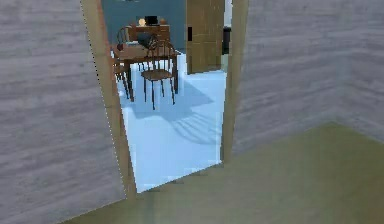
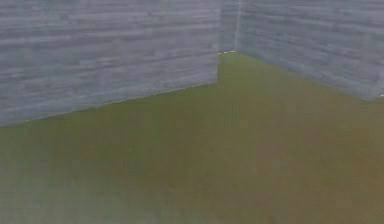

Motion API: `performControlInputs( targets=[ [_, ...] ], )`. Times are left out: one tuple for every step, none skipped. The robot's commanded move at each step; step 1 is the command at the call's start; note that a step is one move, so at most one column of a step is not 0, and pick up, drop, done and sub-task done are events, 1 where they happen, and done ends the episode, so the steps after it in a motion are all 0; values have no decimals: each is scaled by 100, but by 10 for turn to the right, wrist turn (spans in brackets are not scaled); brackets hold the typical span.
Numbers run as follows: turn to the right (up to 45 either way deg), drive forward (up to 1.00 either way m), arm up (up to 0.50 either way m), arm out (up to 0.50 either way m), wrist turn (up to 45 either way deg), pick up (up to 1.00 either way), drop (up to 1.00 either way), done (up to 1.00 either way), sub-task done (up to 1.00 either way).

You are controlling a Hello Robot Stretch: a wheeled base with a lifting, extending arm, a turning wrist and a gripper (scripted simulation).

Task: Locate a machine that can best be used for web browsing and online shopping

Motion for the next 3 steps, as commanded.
performControlInputs(
  targets=[
    [0,100,0,0,0,0,0,0,0],
    [0,100,0,0,0,0,0,0,0],
    [0,100,0,0,0,0,0,0,0]
  ],
)
